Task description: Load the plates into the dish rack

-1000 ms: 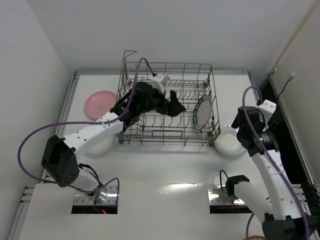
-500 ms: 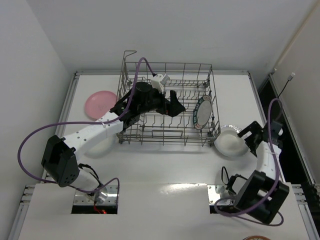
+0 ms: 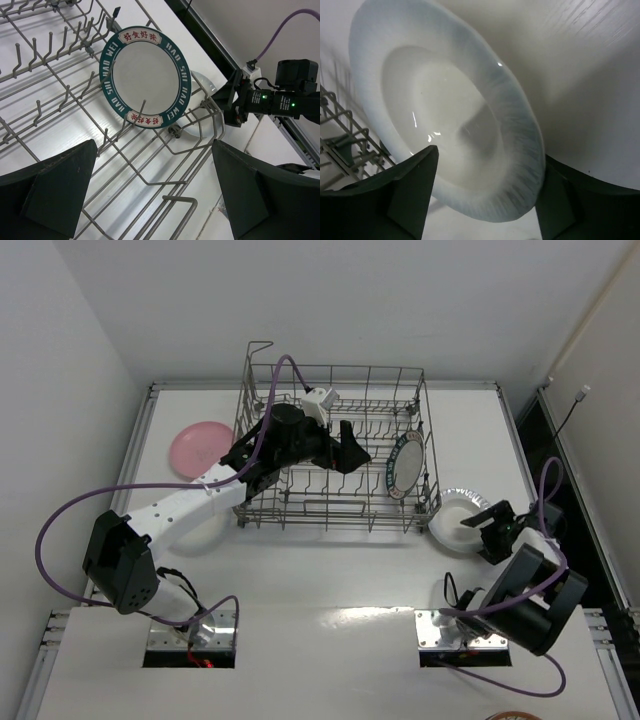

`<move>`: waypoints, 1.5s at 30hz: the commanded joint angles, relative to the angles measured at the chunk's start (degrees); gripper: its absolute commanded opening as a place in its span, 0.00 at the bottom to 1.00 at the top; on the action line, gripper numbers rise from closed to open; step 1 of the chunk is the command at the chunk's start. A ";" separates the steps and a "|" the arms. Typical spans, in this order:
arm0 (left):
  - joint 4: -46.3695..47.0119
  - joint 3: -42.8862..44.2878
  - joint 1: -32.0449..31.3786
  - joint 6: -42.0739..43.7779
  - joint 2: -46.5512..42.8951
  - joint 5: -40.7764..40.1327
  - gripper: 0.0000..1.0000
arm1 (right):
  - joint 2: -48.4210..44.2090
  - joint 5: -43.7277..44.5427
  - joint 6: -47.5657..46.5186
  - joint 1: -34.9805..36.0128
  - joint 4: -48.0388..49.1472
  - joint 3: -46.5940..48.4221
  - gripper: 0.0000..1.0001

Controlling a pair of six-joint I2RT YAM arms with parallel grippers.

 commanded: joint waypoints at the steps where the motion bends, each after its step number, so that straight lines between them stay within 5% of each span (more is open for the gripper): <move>1: 1.79 1.75 -0.09 0.71 -1.83 0.42 1.00 | 3.30 -4.87 1.32 -0.83 7.44 -2.94 0.66; 6: 1.79 1.74 -0.09 0.71 -1.83 0.42 1.00 | 0.69 -5.94 1.85 -3.02 7.28 -3.65 0.19; 9: 1.79 1.74 -0.09 0.71 -1.83 0.42 1.00 | -2.39 -5.94 1.85 -4.25 4.99 -3.65 0.00; 25: 1.79 1.74 -0.09 0.18 -1.83 -0.10 1.00 | -34.36 7.41 2.28 -6.81 -9.16 8.12 0.00; 37: 1.08 1.74 -0.09 -0.35 -2.35 -1.78 1.00 | -35.01 8.30 2.72 -1.81 -13.55 23.93 0.00; 45: 1.08 1.74 -0.09 -1.49 -1.83 -1.25 1.00 | -32.11 -1.36 2.20 5.83 -10.57 34.84 0.00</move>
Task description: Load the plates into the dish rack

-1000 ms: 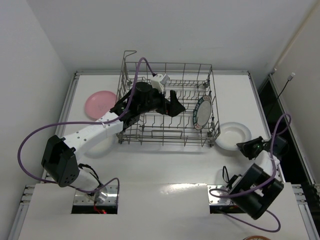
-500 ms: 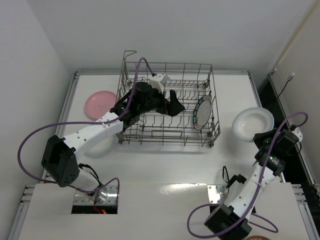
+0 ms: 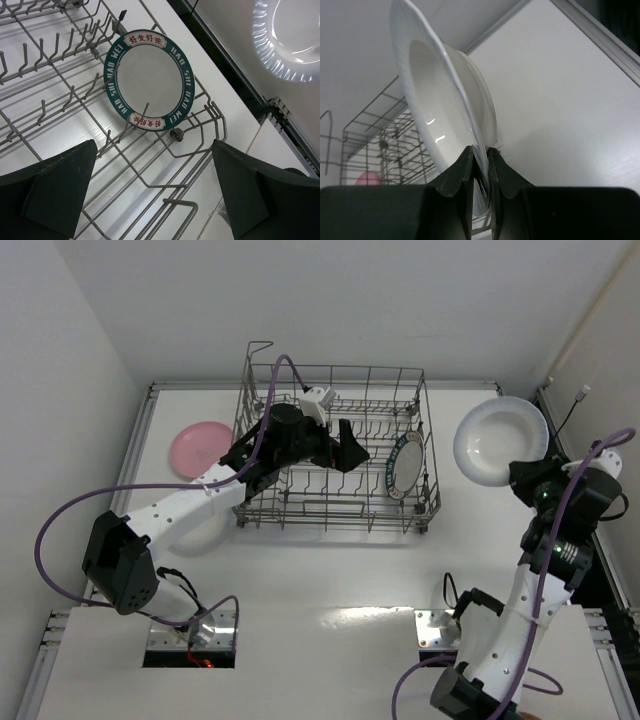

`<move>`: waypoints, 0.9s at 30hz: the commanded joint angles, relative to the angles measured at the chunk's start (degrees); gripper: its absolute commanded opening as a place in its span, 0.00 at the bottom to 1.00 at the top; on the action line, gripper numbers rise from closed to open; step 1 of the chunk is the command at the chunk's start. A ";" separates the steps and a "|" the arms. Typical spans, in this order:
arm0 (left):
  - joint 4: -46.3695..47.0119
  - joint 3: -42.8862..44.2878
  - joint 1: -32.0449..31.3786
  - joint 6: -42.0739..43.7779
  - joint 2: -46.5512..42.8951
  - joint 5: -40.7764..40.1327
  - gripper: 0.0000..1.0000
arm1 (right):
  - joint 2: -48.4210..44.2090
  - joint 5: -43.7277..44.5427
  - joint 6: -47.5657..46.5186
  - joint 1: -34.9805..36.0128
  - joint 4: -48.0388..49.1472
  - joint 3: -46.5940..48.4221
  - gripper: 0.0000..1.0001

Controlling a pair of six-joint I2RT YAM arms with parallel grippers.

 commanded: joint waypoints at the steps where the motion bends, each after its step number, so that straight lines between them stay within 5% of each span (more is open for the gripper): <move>1: 1.30 1.74 -0.09 -0.70 -1.61 0.26 1.00 | 1.06 -5.96 0.41 3.29 6.44 5.97 0.00; 9: 0.78 1.74 -0.09 -1.76 -1.08 0.26 1.00 | 8.62 5.80 -2.93 22.25 2.75 11.86 0.00; 12: 0.78 1.74 -0.09 -1.76 -1.08 0.26 1.00 | 16.68 23.79 -3.47 37.34 -2.25 15.80 0.00; 16: 0.78 1.22 -0.09 -1.24 -1.08 0.26 1.00 | 21.09 39.53 -2.60 47.12 -3.59 17.05 0.00; 27: 0.78 1.22 -0.09 -1.23 -0.55 -0.35 1.00 | 37.88 64.52 1.53 64.10 -10.96 30.32 0.00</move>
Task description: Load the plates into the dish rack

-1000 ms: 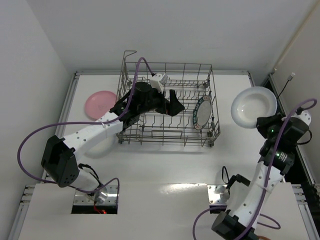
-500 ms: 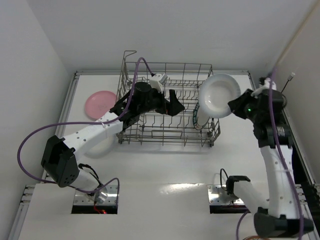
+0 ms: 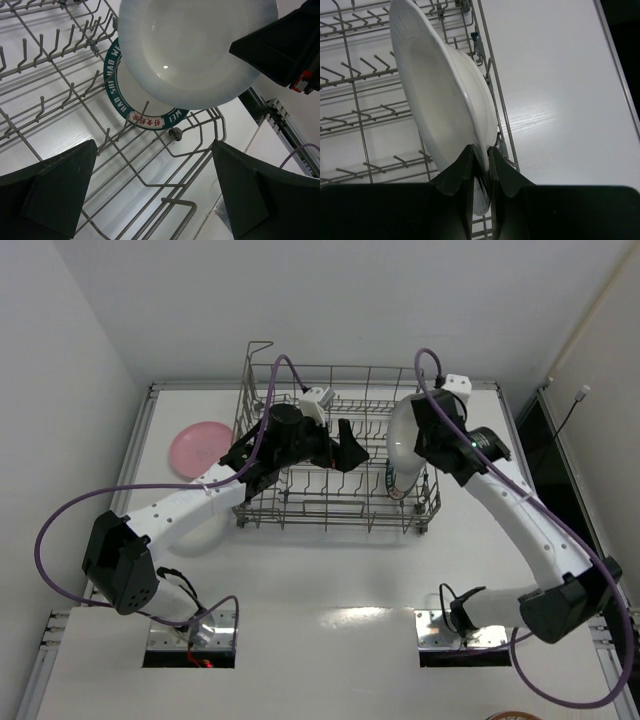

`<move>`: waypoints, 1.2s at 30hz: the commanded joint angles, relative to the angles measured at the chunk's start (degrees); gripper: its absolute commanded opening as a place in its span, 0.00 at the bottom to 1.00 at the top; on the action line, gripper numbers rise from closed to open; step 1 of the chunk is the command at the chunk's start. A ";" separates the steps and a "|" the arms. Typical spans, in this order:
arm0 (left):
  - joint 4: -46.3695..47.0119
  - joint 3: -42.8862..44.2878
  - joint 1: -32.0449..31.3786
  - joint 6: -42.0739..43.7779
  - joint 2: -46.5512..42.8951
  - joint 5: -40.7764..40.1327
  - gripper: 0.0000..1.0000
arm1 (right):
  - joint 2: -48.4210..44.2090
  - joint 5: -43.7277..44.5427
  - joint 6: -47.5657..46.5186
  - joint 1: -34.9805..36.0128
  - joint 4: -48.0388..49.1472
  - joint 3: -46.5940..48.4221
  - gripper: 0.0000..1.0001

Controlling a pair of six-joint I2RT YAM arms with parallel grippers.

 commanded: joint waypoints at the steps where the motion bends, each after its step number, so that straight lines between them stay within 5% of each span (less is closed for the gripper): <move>1: 1.21 1.22 -0.09 -0.05 -0.55 -0.14 1.00 | 3.27 13.35 4.03 4.96 1.64 6.50 0.00; 14: 1.21 1.22 -0.09 -0.05 -1.08 -0.14 1.00 | 24.63 26.82 22.14 13.50 -19.20 19.43 0.00; 36: 1.21 1.22 -0.09 -0.05 -1.08 -0.66 1.00 | 18.14 27.80 23.47 15.35 -17.97 12.22 0.00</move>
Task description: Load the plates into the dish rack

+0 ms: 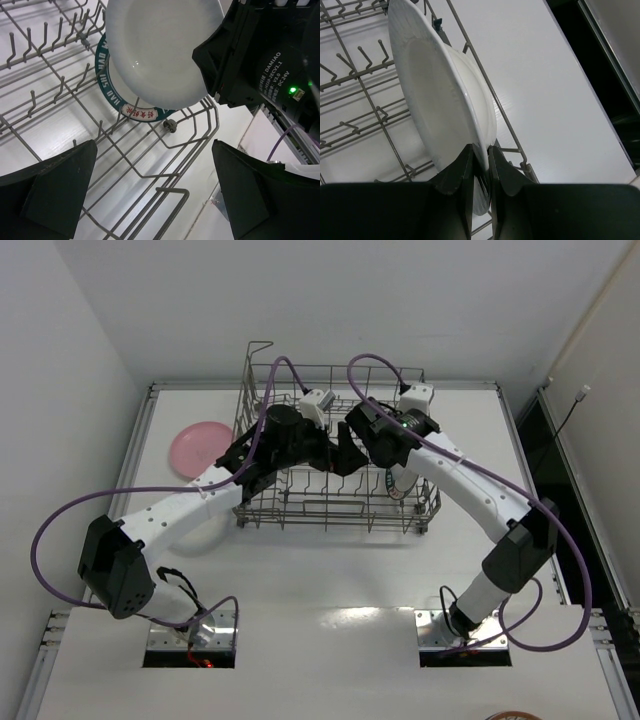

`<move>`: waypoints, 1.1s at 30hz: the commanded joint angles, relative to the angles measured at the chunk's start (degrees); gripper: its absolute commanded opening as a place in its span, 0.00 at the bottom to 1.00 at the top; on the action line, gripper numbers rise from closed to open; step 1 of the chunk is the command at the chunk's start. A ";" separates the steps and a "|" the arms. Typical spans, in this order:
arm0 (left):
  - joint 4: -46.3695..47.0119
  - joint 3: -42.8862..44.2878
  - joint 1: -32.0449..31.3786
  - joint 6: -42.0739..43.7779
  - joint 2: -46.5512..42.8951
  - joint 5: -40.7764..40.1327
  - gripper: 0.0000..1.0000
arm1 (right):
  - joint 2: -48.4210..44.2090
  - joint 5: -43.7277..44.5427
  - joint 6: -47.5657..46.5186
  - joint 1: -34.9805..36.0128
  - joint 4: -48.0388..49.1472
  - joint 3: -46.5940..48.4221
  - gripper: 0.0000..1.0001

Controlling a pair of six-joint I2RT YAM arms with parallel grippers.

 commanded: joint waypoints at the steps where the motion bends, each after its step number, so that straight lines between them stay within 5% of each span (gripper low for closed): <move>1: 2.68 1.35 0.02 -0.75 0.43 -2.37 1.00 | -1.40 2.90 -1.12 2.43 4.56 -2.53 0.00; 15: 2.15 1.88 0.02 -0.22 -0.10 -2.90 1.00 | 3.87 -7.74 -4.73 3.58 16.17 -10.44 0.01; 17: 2.15 1.88 0.02 -0.22 -0.10 -2.90 1.00 | 4.39 -8.44 -4.21 4.19 16.88 -11.06 0.15; 24: 2.15 1.88 0.02 0.31 -0.10 -2.90 1.00 | 5.45 -10.90 -4.73 6.03 18.11 -12.30 0.33; 33: -0.39 3.10 0.02 3.90 0.43 -8.59 1.00 | 0.36 -11.43 -4.12 8.58 18.39 -14.05 0.81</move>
